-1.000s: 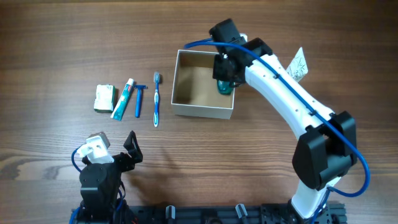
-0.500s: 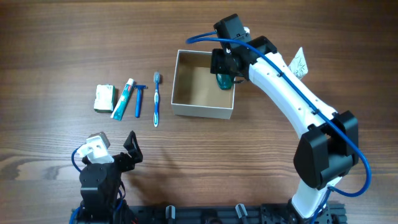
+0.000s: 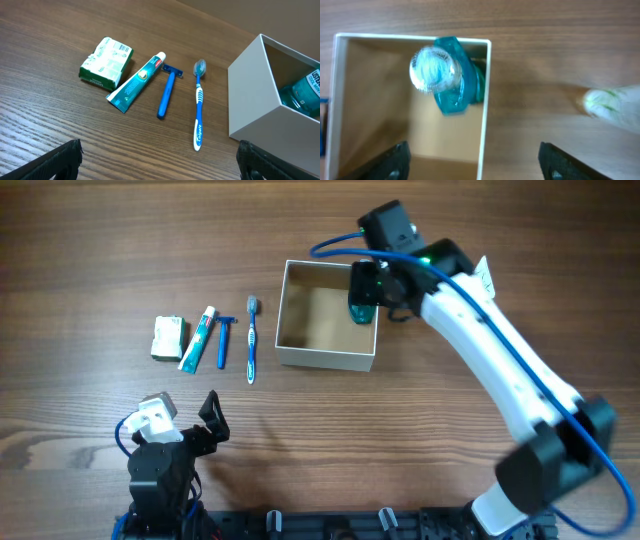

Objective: Pack container
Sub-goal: 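Carry the mouthwash bottle into the box and release it, then move the right gripper to the white lotion tube and grasp it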

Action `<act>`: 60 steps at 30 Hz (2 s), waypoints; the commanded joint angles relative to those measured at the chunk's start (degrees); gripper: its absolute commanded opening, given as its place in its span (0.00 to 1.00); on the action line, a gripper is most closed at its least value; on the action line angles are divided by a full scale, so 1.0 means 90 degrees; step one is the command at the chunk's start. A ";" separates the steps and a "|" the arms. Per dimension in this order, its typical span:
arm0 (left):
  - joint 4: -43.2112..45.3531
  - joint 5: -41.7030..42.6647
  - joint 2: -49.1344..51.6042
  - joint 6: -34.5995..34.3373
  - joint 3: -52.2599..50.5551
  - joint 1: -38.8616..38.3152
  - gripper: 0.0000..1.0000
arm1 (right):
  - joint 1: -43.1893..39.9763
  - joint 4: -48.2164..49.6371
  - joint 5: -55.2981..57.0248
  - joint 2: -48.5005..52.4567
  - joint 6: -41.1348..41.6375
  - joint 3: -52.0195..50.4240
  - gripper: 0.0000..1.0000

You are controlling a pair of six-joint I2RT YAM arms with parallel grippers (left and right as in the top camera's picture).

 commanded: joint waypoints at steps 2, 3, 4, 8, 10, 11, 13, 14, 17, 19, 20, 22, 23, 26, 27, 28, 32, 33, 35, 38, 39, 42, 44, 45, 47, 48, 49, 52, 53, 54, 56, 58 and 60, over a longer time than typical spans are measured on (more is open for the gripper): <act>-0.0007 0.0121 -0.0058 0.0075 -0.0087 0.0046 1.00 | 0.0017 -0.0500 0.0044 -0.1222 -0.0622 0.0151 0.87; -0.0007 0.0121 -0.0058 0.0075 -0.0085 0.0046 1.00 | 0.0010 -0.0566 0.0100 -0.1418 -0.0670 0.0151 0.88; -0.0007 0.0121 -0.0058 0.0075 -0.0087 0.0046 1.00 | -0.0007 -0.0597 0.0175 -0.1591 -0.0743 0.0151 0.89; -0.0007 0.0121 -0.0058 0.0078 -0.0087 0.0046 1.00 | -0.0296 -0.0629 0.0942 -0.2149 -0.0925 0.0151 0.92; -0.0007 0.0121 -0.0058 0.0075 -0.0087 0.0046 1.00 | -0.0629 -0.0602 0.1115 -0.2293 -0.1088 0.0151 0.92; -0.0007 0.0121 -0.0058 0.0075 -0.0087 0.0046 1.00 | -0.0826 -0.0583 0.1103 -0.2312 -0.1251 0.0151 0.95; -0.0007 0.0121 -0.0056 0.0075 -0.0087 0.0046 1.00 | -0.1469 -0.0568 0.1008 -0.2205 -0.1664 0.0151 0.97; -0.0007 0.0121 -0.0056 0.0075 -0.0087 0.0046 1.00 | -0.1693 -0.0549 0.0925 -0.2130 -0.1800 0.0148 0.99; -0.0007 0.0121 -0.0056 0.0075 -0.0087 0.0046 1.00 | -0.2363 -0.0393 0.0491 -0.1783 -0.2084 0.0151 0.99; -0.0007 0.0121 -0.0058 0.0075 -0.0087 0.0046 1.00 | -0.2761 -0.0219 0.0027 -0.1518 -0.2246 0.0148 0.99; -0.0007 0.0121 -0.0058 0.0075 -0.0087 0.0046 1.00 | -0.2888 -0.0172 -0.0138 -0.1421 -0.2239 0.0151 0.98; -0.0007 0.0121 -0.0056 0.0075 -0.0087 0.0046 1.00 | -0.3162 -0.0114 -0.0554 -0.1154 -0.2237 0.0148 0.93; -0.0007 0.0121 -0.0058 0.0075 -0.0087 0.0046 1.00 | -0.3296 -0.0109 -0.0884 -0.0911 -0.2242 0.0148 0.89; -0.0007 0.0121 -0.0058 0.0075 -0.0087 0.0046 1.00 | -0.3325 -0.0102 -0.1224 -0.0559 -0.2375 0.0148 0.87; -0.0007 0.0121 -0.0056 0.0075 -0.0087 0.0046 1.00 | -0.3317 -0.0095 -0.1304 -0.0423 -0.2472 0.0151 0.87; -0.0007 0.0121 -0.0058 0.0075 -0.0087 0.0046 1.00 | -0.3313 -0.0100 -0.1302 -0.0325 -0.2477 0.0151 0.87; -0.0007 0.0121 -0.0058 0.0075 -0.0087 0.0046 1.00 | -0.3315 -0.0126 -0.1299 -0.0039 -0.2472 0.0148 0.72; -0.0007 0.0121 -0.0058 0.0075 -0.0087 0.0046 1.00 | -0.3315 -0.0143 -0.1299 -0.0019 -0.2443 0.0148 0.67; -0.0007 0.0121 -0.0058 0.0075 -0.0085 0.0046 1.00 | -0.3315 -0.0204 -0.1304 0.0053 -0.2361 0.0143 0.59; -0.0007 0.0121 -0.0058 0.0075 -0.0087 0.0046 1.00 | -0.3315 -0.0325 -0.1299 0.0129 -0.2327 0.0136 0.43; -0.0007 0.0121 -0.0058 0.0075 -0.0087 0.0046 1.00 | -0.3315 -0.0374 -0.1297 0.0151 -0.2334 0.0136 0.40; -0.0007 0.0121 -0.0056 0.0075 -0.0087 0.0046 1.00 | -0.3315 -0.0440 -0.1299 0.0177 -0.2331 0.0053 0.40; -0.0007 0.0121 -0.0058 0.0075 -0.0087 0.0046 1.00 | -0.3315 -0.0425 -0.1299 0.0177 -0.2329 -0.0061 0.36; -0.0007 0.0121 -0.0058 0.0075 -0.0087 0.0046 1.00 | -0.3313 -0.0386 -0.1299 0.0182 -0.2329 -0.0121 0.34; -0.0007 0.0121 -0.0056 0.0075 -0.0087 0.0046 1.00 | -0.3315 -0.0328 -0.1299 0.0182 -0.2327 -0.0223 0.24; -0.0007 0.0121 -0.0056 0.0075 -0.0085 0.0046 1.00 | -0.3315 -0.0316 -0.1297 0.0182 -0.2322 -0.0245 0.22; -0.0007 0.0121 -0.0056 0.0075 -0.0087 0.0046 1.00 | -0.3315 -0.0311 -0.1292 0.0182 -0.2290 -0.0245 0.17; -0.0007 0.0121 -0.0056 0.0075 -0.0087 0.0046 1.00 | -0.3315 -0.0233 -0.1209 0.0182 -0.2115 -0.0245 0.05; -0.0007 0.0121 -0.0056 0.0075 -0.0087 0.0046 1.00 | -0.3315 -0.0197 -0.1146 0.0182 -0.1991 -0.0243 0.04; -0.0007 0.0121 -0.0058 0.0075 -0.0085 0.0046 1.00 | -0.3315 -0.0187 -0.1127 0.0182 -0.1940 -0.0243 0.04; -0.0007 0.0121 -0.0056 0.0075 -0.0087 0.0046 1.00 | -0.3315 -0.0199 -0.1100 0.0143 -0.1889 -0.0233 0.04; -0.0007 0.0121 -0.0058 0.0075 -0.0087 0.0046 1.00 | -0.3313 -0.0214 -0.1107 0.0019 -0.1855 -0.0231 0.04; -0.0007 0.0121 -0.0058 0.0075 -0.0087 0.0046 1.00 | -0.3313 -0.0267 -0.1105 -0.0158 -0.1800 -0.0202 0.04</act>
